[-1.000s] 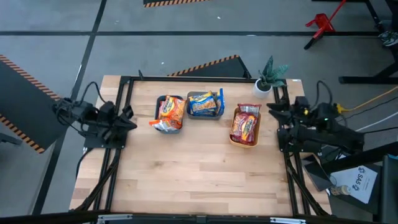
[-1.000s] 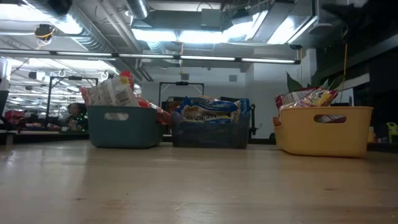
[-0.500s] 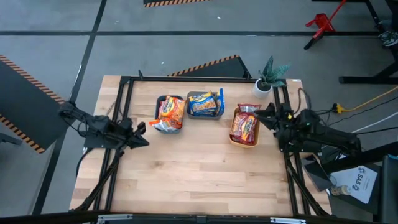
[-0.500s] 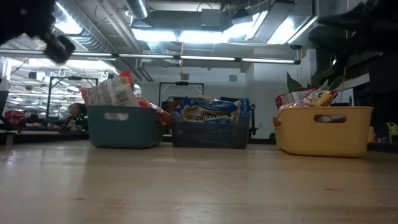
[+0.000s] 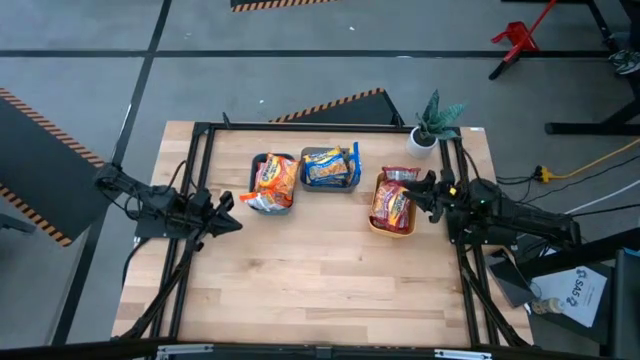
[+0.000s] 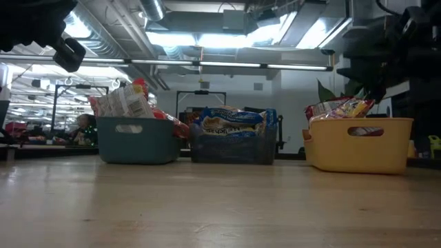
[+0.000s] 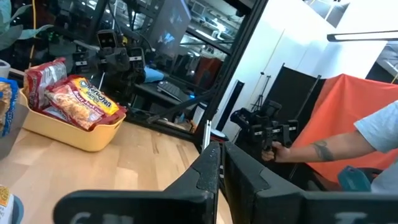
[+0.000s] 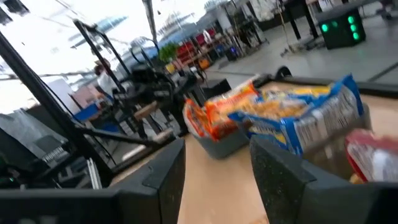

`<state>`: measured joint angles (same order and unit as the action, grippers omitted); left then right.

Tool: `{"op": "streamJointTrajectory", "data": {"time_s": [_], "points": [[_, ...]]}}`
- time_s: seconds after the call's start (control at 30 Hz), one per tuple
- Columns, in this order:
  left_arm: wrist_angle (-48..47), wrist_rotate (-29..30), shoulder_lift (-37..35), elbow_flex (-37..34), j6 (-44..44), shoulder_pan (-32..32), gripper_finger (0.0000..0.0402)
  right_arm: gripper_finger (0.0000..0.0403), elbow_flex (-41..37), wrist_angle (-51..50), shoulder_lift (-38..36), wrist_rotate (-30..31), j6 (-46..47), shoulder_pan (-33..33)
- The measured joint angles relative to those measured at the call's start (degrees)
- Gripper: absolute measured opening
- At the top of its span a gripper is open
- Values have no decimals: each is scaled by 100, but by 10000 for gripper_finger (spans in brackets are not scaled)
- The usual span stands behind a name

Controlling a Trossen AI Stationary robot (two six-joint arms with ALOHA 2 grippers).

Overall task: Sort Maruchan noodles
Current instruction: Return to Home Position

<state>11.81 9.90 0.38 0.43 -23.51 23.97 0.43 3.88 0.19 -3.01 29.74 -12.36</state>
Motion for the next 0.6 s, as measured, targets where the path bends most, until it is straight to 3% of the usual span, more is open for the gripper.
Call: {"op": "streamJointTrajectory", "data": {"time_s": [0.6], "points": [[-19, -34, 0, 0, -28, 0, 16, 166, 0, -222, 4, -46, 192, -4]]}}
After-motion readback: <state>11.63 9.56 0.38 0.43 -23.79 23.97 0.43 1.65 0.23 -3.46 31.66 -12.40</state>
